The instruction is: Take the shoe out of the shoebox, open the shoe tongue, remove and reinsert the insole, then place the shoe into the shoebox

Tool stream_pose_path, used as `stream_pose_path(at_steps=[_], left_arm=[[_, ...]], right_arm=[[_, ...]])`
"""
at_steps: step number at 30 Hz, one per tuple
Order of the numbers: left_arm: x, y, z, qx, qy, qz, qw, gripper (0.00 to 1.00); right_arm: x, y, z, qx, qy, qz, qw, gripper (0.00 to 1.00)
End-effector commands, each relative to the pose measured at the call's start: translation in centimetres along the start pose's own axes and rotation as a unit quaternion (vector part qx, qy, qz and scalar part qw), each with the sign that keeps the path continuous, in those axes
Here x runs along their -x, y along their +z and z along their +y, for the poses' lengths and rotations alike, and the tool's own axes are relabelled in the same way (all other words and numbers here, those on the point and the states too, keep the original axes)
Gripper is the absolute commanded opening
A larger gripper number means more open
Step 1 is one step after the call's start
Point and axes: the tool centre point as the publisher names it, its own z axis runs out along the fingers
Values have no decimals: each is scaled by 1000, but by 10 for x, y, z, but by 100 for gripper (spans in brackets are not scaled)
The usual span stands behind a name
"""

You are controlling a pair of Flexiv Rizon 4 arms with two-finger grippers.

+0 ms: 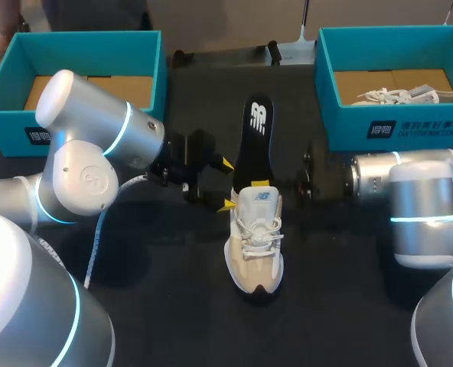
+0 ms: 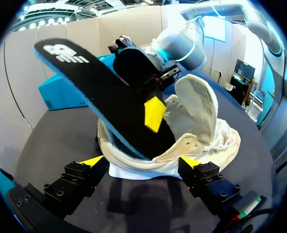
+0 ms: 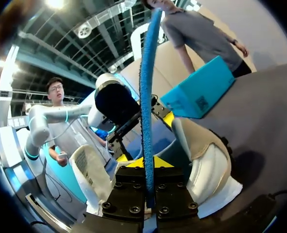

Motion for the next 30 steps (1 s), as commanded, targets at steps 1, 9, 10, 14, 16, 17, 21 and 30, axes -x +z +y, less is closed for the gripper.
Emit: stream_pose_path(at_steps=[1,9,10,14,16,17,21,30], left_arm=[[-1,1,0,1,0,-1,1000,100],[-1,1,0,1,0,-1,1000,100],[-1,1,0,1,0,-1,1000,100],[-1,1,0,1,0,-1,1000,100],[-1,1,0,1,0,-1,1000,100],[-1,1,0,1,0,-1,1000,100],[-1,1,0,1,0,-1,1000,100],[-1,1,0,1,0,-1,1000,100]], right_arm=[[-3,3,-16,1,8,-4,1000,0],[-5,-1,-6,18,-9,-13,1000,35],[-6,-1,-4,19,-15,-17,1000,38],[-10,-4,6,27,-30,-24,999,42],[-11,-2,13,20,-38,-24,999,42],[-10,0,15,13,-39,-21,999,42],[-10,1,22,6,-45,-18,999,44],[-1,1,42,-16,-62,-14,998,41]])
